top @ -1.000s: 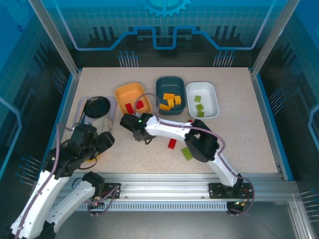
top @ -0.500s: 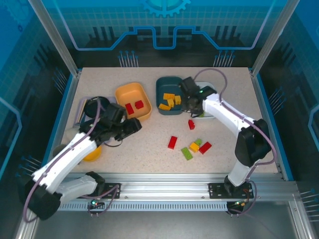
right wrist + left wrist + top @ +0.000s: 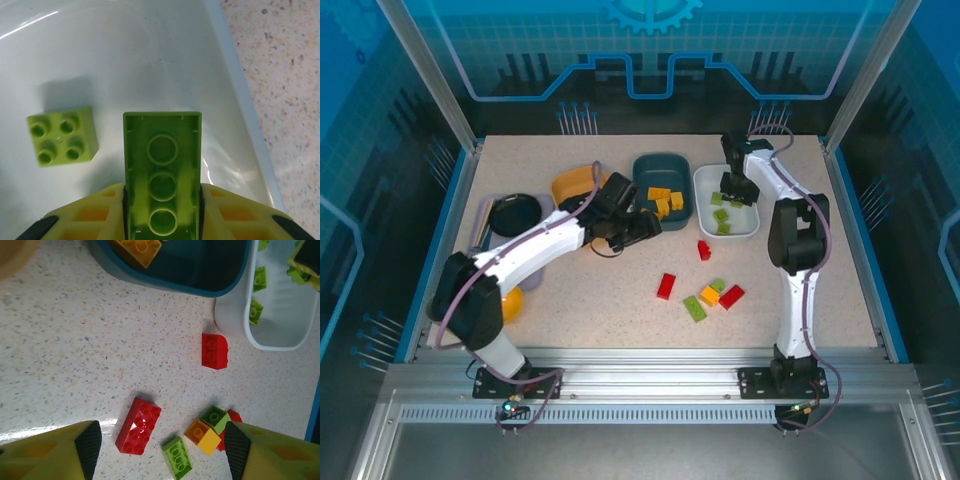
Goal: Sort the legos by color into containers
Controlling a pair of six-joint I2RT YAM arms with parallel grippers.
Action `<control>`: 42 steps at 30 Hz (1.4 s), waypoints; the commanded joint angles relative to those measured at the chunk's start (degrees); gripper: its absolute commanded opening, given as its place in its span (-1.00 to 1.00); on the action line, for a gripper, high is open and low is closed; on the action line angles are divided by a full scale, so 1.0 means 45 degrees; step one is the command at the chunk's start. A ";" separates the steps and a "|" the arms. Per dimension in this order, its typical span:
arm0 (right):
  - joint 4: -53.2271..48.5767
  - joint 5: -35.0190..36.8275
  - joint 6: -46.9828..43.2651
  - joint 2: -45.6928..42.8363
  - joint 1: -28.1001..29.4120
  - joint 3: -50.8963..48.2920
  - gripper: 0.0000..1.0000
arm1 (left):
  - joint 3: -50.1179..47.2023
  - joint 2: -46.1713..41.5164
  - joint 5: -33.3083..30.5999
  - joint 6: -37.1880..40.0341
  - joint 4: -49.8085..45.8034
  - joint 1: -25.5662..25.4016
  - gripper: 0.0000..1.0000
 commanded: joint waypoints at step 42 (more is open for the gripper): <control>0.3370 -0.7362 -0.1239 -1.4165 0.2185 -1.2197 0.21 | 0.4198 0.5951 -0.2197 0.2582 -0.5431 -0.2820 -0.33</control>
